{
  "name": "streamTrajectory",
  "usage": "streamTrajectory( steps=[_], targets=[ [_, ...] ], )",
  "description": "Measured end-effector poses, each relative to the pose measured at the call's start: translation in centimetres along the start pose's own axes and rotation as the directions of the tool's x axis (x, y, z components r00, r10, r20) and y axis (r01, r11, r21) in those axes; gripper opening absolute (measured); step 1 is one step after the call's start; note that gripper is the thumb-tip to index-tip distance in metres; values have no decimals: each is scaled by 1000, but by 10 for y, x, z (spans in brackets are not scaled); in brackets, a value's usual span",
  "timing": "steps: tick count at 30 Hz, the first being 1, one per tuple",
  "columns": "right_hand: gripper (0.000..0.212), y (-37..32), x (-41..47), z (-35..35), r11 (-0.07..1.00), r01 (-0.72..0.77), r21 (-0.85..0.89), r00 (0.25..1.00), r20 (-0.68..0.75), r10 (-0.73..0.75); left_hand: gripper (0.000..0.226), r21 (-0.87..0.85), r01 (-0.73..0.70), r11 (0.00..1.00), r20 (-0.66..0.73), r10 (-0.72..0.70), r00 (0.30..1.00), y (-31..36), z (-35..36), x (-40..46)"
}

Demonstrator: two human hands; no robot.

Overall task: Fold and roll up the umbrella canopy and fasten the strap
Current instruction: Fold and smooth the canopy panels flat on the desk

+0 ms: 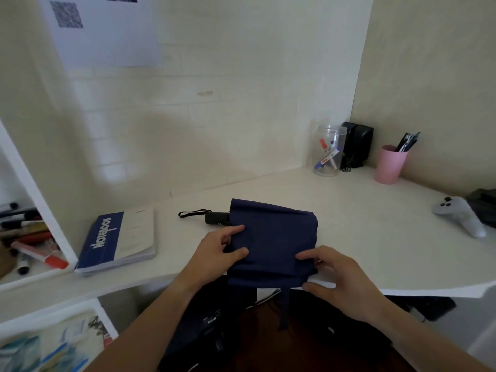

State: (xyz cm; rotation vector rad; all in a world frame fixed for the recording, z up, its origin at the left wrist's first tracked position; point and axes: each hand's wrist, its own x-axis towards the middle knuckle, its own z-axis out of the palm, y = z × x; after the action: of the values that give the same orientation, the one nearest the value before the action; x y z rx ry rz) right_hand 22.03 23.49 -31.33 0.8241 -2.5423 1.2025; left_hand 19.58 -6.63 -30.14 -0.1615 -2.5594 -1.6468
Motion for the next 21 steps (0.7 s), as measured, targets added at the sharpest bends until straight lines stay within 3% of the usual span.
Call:
streamTrajectory(
  steps=[2,5,7,9,11,13,14,16,18,21],
  targets=[
    [39,3,-1,-1,997,32,-68,999,5,-32,68,86,-1,996,-23,3,1000,0,0,1],
    [29,5,-2,1,983,98,-156,995,5,-98,68,390,-79,918,21,77,997,-1,-1,1],
    [23,7,-3,3,972,145,-183,988,-15,-151,63,609,-217,763,56,232,971,0,-2,-3],
    [16,5,-3,2,958,185,-217,980,-32,-196,62,775,-352,524,124,421,899,4,-6,-7],
    [12,4,-2,-1,921,249,-299,965,-1,-262,56,817,-495,297,293,525,799,9,-10,-7],
    [12,4,1,-3,875,316,-368,949,107,-298,56,738,-657,153,519,493,698,12,-13,-4],
    [14,3,2,-5,866,325,-381,945,164,-282,62,689,-709,151,600,430,675,15,-14,-4],
    [18,-2,5,-9,890,280,-360,954,206,-217,73,652,-716,250,660,276,698,20,-16,-6],
    [16,-12,13,-12,916,241,-321,966,168,-195,79,649,-682,338,667,179,723,22,-16,-8],
    [20,-19,34,-7,949,202,-241,979,62,-192,86,633,-667,393,667,161,727,28,-15,-6]
  ],
)
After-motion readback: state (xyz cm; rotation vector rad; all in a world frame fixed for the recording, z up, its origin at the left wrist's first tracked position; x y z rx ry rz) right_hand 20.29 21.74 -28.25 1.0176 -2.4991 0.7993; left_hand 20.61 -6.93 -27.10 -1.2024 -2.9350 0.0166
